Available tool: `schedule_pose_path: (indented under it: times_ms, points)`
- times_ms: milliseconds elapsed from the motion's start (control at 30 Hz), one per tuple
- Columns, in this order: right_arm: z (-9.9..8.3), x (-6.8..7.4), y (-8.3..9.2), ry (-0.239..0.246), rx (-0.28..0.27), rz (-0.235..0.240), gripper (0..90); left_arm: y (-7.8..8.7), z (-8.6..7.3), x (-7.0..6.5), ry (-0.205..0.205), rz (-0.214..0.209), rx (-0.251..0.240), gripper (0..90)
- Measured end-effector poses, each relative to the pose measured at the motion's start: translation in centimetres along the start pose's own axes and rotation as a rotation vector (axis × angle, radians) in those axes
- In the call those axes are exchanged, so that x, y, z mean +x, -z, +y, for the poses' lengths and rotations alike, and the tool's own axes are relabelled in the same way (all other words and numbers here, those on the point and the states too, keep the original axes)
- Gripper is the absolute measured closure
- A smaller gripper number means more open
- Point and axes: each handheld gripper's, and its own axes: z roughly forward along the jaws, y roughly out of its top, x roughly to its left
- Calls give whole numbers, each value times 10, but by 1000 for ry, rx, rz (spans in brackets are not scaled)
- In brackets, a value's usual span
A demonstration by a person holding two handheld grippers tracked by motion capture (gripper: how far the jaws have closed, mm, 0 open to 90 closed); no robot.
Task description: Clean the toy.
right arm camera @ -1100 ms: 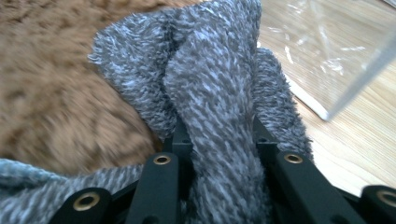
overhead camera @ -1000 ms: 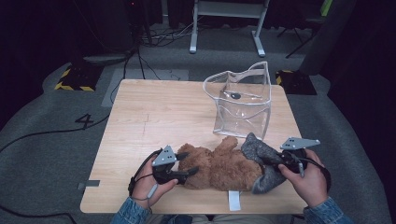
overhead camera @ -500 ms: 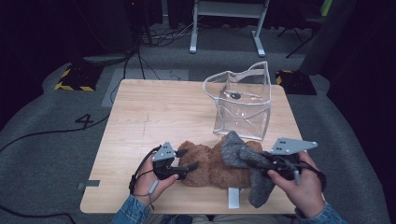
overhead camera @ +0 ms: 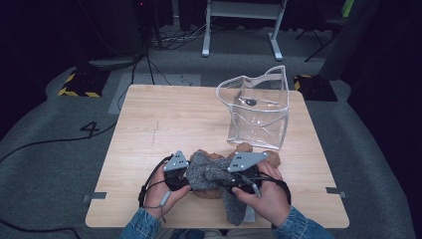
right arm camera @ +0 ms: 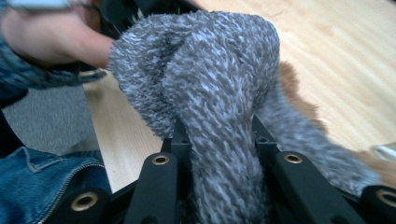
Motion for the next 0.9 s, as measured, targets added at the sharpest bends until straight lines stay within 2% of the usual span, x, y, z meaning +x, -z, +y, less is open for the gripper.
schedule_pose_path:
  times_ms: [100, 133, 167, 200, 233, 367, 533, 667, 900]
  points:
    - [-5, -1, -15, 4, 36, -6, 712, -1, -1, 0, 2, 2, -8, 389]
    - [-7, -3, -16, 21, 46, -14, 712, -1, -2, 1, 8, 1, -9, 390]
    - [-11, -4, -17, 4, 50, -23, 712, -1, -2, 1, 6, 3, -10, 390]
    - [-13, -6, -16, 16, 60, -29, 713, -1, -2, 1, 10, 4, -9, 389]
    - [-18, -9, -13, 23, 73, -49, 713, -1, -2, 2, 7, 5, -11, 389]
    - [-31, -15, 1, -28, 48, -43, 714, -2, -2, 1, 5, 2, -20, 389]
    - [-43, -20, 23, -48, 31, -67, 713, -3, -2, 1, 17, 3, -25, 389]
    - [-56, -25, 40, -86, 3, -73, 713, -3, -2, 1, 17, -5, -35, 389]
    - [-70, -28, 61, -122, -11, -96, 714, -2, -2, 1, 17, -6, -38, 391]
